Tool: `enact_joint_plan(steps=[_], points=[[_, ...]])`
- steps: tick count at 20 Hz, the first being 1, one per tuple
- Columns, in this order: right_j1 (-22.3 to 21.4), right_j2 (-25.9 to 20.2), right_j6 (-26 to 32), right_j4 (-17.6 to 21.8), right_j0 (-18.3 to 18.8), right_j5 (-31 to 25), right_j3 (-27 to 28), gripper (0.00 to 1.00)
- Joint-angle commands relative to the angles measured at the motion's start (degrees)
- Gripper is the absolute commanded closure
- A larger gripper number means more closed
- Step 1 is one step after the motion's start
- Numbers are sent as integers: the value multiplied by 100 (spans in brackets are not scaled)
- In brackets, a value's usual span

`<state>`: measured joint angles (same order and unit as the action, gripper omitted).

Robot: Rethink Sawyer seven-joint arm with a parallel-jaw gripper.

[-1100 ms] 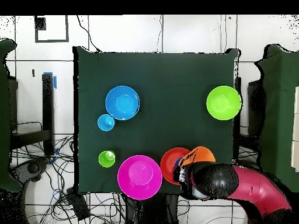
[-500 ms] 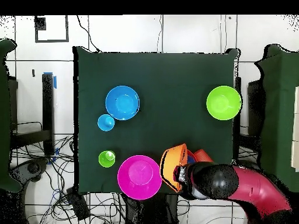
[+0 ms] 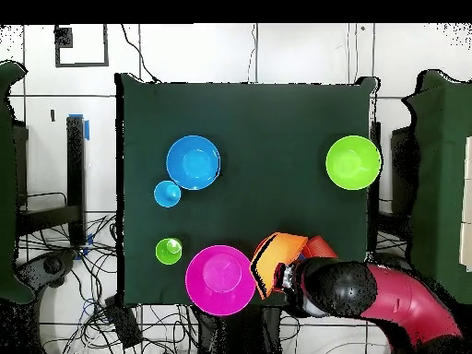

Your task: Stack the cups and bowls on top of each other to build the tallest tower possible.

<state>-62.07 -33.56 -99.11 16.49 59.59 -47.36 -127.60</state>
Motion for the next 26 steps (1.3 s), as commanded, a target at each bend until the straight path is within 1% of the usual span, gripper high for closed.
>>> enact_joint_plan(steps=[1, 5, 15, 19, 26], points=[[267, -18, -108, 53, -252, 513, -273, 0], [306, -2, -116, 98, -252, 592, -264, 0], [326, 25, -139, 56, -223, 578, -296, 0], [342, 7, -186, 44, -224, 792, -340, 0], [383, 49, -231, 95, -274, 839, -315, 0]])
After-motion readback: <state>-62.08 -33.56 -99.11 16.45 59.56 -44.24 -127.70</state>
